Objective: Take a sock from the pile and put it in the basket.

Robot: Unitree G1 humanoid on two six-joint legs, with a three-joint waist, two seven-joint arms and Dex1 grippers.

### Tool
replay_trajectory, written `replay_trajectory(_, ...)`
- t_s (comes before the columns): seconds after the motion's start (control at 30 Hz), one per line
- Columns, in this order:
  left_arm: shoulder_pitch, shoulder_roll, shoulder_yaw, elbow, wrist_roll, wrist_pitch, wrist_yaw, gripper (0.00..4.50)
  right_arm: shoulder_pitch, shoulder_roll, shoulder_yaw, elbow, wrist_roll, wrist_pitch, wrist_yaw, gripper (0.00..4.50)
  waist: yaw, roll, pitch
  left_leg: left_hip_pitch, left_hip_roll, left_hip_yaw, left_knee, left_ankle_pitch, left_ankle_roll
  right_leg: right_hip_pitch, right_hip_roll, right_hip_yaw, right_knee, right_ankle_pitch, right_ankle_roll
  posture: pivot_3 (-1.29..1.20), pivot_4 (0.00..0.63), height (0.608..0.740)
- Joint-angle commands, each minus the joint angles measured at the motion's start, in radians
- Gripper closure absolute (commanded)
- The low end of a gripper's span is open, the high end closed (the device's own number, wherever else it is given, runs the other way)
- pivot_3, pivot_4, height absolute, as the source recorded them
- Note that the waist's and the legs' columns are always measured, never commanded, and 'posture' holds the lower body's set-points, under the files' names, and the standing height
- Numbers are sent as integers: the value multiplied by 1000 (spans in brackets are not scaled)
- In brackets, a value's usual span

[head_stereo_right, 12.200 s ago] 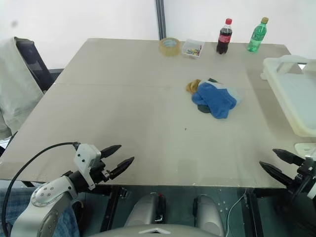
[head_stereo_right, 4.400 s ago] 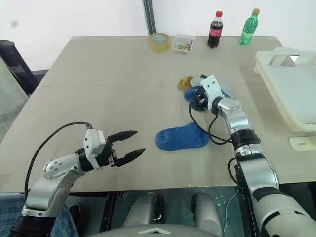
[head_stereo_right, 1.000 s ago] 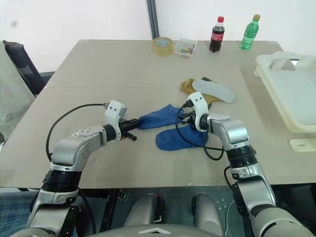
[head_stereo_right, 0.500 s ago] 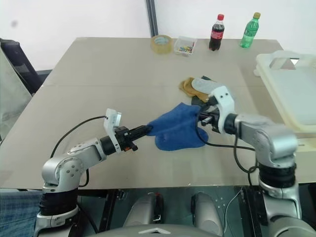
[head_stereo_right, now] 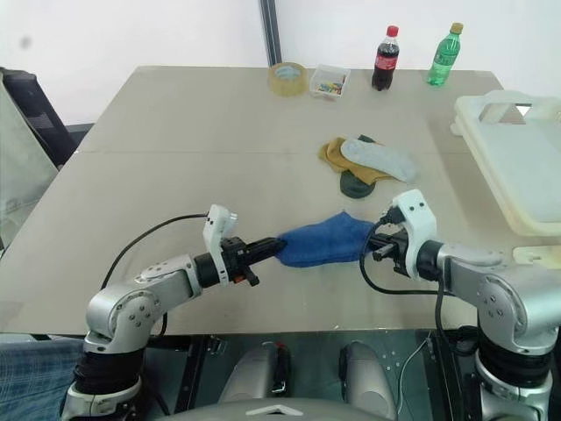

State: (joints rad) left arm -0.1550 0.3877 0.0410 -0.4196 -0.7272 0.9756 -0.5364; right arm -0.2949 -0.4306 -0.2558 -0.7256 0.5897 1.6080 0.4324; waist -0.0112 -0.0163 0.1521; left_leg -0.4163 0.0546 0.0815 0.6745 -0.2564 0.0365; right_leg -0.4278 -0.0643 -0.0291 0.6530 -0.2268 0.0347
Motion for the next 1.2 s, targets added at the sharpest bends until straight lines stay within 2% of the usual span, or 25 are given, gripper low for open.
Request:
replay_trajectory(0.03,-9,-1,-10,-12,8,-30,2,4482,11,1,-23,-32,15,6,-18,4500,-2,0,0,0,0,0,0,0,0,0,0,0,0,0,0,0,150,740)
replay_trajectory(0.53,-2,9,-5,-6,15,-41,4,4482,17,13,13,-26,8,-3,-59,4500,-1,-1,0,0,0,-1,0,0,0,0,0,0,0,0,0,0,150,740)
replay_trajectory(1.2,10,19,-47,8,48,-74,-10,4482,38,13,83,46,-23,-113,-86,4500,-1,-1,1,0,0,-1,0,0,0,0,0,0,-1,0,0,0,150,740)
